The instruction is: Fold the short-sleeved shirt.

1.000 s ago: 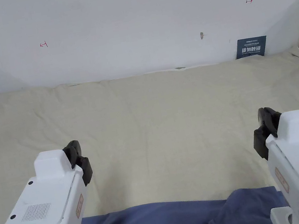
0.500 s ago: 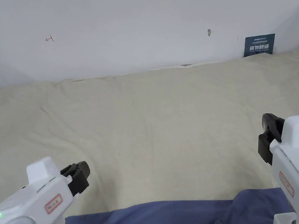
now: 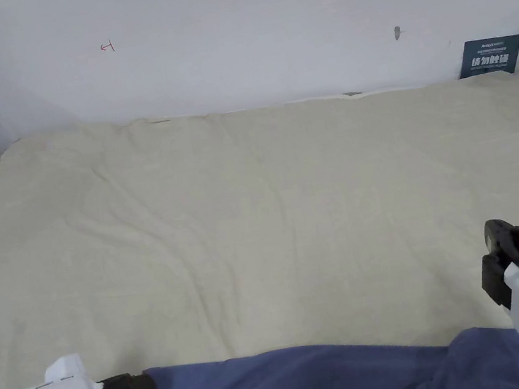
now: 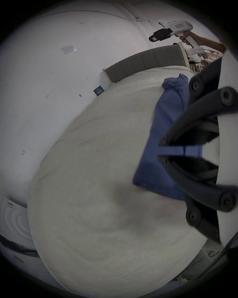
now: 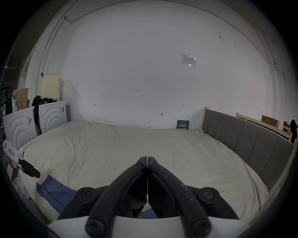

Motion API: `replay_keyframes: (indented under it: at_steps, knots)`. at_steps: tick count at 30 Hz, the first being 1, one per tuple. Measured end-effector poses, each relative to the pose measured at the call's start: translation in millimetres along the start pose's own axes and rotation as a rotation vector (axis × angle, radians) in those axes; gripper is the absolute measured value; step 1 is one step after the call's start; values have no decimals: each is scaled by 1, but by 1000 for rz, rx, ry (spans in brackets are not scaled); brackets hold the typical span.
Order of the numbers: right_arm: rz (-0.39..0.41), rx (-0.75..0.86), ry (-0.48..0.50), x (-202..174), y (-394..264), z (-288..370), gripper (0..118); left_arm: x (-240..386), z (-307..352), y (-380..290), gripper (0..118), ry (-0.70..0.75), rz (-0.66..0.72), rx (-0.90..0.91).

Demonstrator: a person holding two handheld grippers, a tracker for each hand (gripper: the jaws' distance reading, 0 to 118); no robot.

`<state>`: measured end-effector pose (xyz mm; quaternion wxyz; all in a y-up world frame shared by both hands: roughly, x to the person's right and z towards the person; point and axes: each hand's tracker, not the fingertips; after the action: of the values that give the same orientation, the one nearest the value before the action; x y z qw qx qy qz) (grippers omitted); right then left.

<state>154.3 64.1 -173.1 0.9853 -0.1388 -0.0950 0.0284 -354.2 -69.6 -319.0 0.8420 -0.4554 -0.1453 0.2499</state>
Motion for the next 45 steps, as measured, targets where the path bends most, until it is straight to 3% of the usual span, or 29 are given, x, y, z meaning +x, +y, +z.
replay_keyframes:
  at_steps: [1, 2, 3, 4, 8, 9, 13, 18, 21, 22, 33, 41, 45]
  knots:
    - [4, -6, 1, -2, 0, -2, 3, -7, -4, 0, 57, 7, 12, -27]
    - [8, -11, 2, -4, 0, -3, 3, -13, -9, -1, 80, 15, 25, -56]
    - [14, -16, 4, -7, 0, -5, 3, -20, -13, -2, 93, 26, 37, -60]
    - [19, -20, 3, -8, -1, -7, 3, -25, -17, -2, 99, 21, 37, -69]
    - [26, -41, 6, -9, -5, -17, 3, -33, -24, -5, 98, 15, 37, -64]
    - [26, -47, 8, -10, -5, -18, 3, -35, -28, -4, 97, 11, 42, -74]
    - [28, -59, 3, -9, -6, -21, 3, -34, -42, -12, 59, -9, 63, -124]
    - [23, -62, -5, -2, -6, -23, 3, -27, -45, -18, 54, 38, -17, -102]
    - [18, -61, -11, 7, -9, -25, 3, -23, -47, -23, 17, 117, -69, -80]
    - [12, -61, -14, 9, -9, -25, 3, -25, -47, -24, 11, 88, -58, -82]
    - [-6, -33, -16, 30, -6, -21, 3, 7, 5, -9, 6, 111, -153, 48]
    - [-25, -1, -11, 40, -3, -12, 3, -2, 52, -1, 6, 259, -146, 90]
    - [-30, 6, -7, 44, -4, -7, 3, 24, 58, -8, 6, 275, -172, 88]
